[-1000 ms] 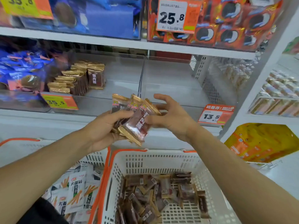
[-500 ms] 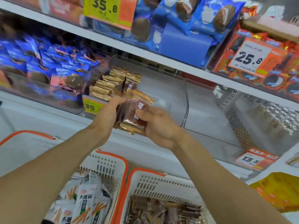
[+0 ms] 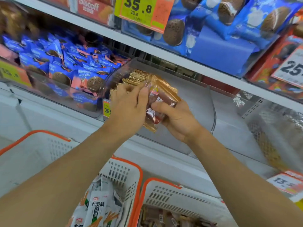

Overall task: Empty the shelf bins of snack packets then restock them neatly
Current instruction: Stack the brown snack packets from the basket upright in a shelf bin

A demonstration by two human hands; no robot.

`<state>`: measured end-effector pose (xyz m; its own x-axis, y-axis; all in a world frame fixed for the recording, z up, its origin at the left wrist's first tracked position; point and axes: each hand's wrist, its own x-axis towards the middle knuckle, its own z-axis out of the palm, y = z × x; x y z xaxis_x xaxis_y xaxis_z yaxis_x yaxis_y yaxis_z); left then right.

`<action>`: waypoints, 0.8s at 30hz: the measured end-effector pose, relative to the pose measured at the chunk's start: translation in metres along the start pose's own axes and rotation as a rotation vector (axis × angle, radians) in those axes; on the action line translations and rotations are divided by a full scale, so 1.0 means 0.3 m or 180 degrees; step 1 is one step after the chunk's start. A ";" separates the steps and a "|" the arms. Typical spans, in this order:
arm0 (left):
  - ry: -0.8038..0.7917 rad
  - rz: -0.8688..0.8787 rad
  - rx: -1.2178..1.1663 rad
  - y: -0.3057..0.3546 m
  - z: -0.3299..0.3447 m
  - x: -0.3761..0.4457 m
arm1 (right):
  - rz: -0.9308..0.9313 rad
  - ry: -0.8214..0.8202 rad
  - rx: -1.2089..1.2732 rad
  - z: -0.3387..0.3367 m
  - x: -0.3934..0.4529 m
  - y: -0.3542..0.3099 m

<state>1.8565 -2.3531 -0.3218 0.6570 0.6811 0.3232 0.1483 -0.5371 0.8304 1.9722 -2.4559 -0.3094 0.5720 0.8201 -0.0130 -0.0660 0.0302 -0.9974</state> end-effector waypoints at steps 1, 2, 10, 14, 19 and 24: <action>0.0032 0.0064 0.0372 -0.012 -0.004 0.013 | -0.0076 0.0124 -0.0124 -0.009 0.005 -0.001; -0.0001 0.0097 0.0592 -0.027 -0.009 0.022 | -0.0128 0.0224 -0.0234 -0.019 0.012 -0.001; -0.0201 0.0443 0.1366 -0.228 -0.002 0.064 | -0.0146 0.1056 -0.1248 -0.122 0.276 0.035; -0.0192 0.0677 0.1568 -0.266 0.001 0.053 | 0.0083 0.1275 -0.1638 -0.118 0.419 0.135; -0.0290 0.0885 0.1772 -0.318 -0.016 0.063 | 0.0159 0.1209 -0.2845 -0.068 0.500 0.234; -0.0278 0.0910 0.1797 -0.317 -0.017 0.063 | 0.0482 0.1132 -0.2269 -0.095 0.480 0.226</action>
<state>1.8511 -2.2868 -0.3923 0.7827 0.4417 0.4386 0.3091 -0.8874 0.3420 2.0735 -2.3521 -0.3808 0.8322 0.5518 -0.0538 0.3047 -0.5364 -0.7870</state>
